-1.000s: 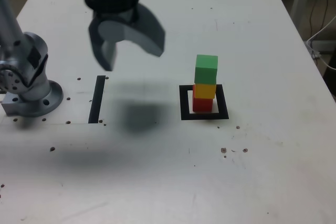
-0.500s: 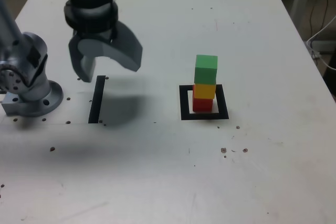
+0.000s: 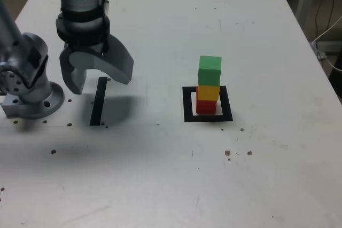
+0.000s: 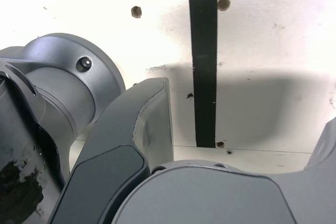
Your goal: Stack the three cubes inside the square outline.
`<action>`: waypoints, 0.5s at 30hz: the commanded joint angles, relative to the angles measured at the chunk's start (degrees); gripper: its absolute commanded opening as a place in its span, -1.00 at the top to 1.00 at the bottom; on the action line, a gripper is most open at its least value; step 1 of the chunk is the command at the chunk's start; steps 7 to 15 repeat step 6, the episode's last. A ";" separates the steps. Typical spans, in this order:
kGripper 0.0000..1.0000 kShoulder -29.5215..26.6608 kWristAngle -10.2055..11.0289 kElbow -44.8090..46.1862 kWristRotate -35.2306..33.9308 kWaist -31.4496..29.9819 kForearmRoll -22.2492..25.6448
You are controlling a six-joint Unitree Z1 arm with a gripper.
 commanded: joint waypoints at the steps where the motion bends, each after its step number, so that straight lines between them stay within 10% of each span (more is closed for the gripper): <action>1: -1.00 -0.31 -0.21 0.58 0.08 0.07 -0.46; 15: -1.00 -0.15 -0.39 1.71 0.08 0.07 -1.18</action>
